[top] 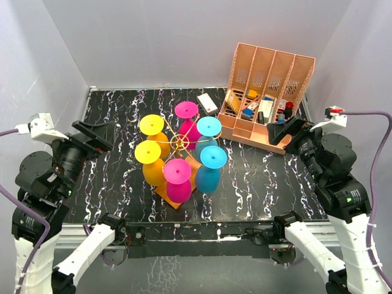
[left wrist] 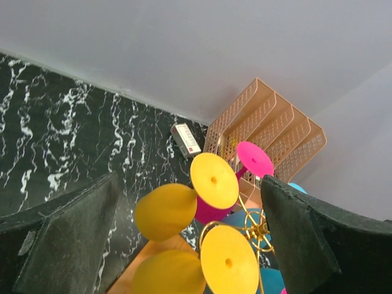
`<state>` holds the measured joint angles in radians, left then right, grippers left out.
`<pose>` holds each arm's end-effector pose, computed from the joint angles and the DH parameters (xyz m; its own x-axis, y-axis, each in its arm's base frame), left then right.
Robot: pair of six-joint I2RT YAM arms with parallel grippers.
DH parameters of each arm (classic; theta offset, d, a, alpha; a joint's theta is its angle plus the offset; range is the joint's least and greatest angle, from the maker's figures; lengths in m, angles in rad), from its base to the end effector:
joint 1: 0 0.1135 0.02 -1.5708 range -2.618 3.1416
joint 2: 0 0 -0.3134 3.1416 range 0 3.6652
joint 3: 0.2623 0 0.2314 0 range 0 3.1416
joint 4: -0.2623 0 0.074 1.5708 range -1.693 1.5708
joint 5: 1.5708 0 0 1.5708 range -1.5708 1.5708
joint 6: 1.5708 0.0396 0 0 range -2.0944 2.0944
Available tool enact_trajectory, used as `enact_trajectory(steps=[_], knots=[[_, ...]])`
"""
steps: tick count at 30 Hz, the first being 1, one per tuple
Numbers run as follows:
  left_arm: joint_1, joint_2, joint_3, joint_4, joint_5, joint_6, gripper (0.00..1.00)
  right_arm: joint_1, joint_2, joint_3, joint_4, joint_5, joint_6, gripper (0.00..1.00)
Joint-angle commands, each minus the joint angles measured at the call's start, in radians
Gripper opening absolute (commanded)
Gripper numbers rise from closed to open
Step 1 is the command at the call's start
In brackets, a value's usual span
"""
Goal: Take the wine glass off the wine glass rack
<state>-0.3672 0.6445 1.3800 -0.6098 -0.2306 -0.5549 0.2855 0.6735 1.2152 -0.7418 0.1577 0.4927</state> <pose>0.0094 0.0061 0.5103 0.0268 -0.5599 -0.8282 0.1788 0.8178 -0.5470 0.0463 0.0071 0.4531 -0.2297 0.4194 -0.8782 -0.0247 0.8996 0.4361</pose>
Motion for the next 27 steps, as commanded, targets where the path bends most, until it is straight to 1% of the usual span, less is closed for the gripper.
enact_trajectory(steps=[1,5,14,19,24,27], knots=[[0.053,-0.030,-0.007,-0.106,0.061,-0.077,0.97,0.010,-0.043,-0.055,0.057,-0.028,0.027,0.98],[0.080,-0.050,-0.015,-0.171,0.121,-0.135,0.97,0.012,-0.071,-0.124,0.096,-0.062,0.040,0.98],[0.102,-0.057,-0.073,-0.228,0.367,-0.227,0.97,0.017,-0.071,-0.194,0.136,-0.101,0.083,0.98],[0.104,-0.069,-0.119,-0.225,0.505,-0.238,0.97,0.018,-0.092,-0.228,0.152,-0.091,0.096,0.98],[0.105,-0.061,-0.159,-0.231,0.598,-0.218,0.97,0.019,-0.097,-0.251,0.170,-0.106,0.107,0.98],[0.106,-0.040,-0.167,-0.231,0.631,-0.201,0.93,0.019,-0.089,-0.255,0.178,-0.114,0.108,0.98]])
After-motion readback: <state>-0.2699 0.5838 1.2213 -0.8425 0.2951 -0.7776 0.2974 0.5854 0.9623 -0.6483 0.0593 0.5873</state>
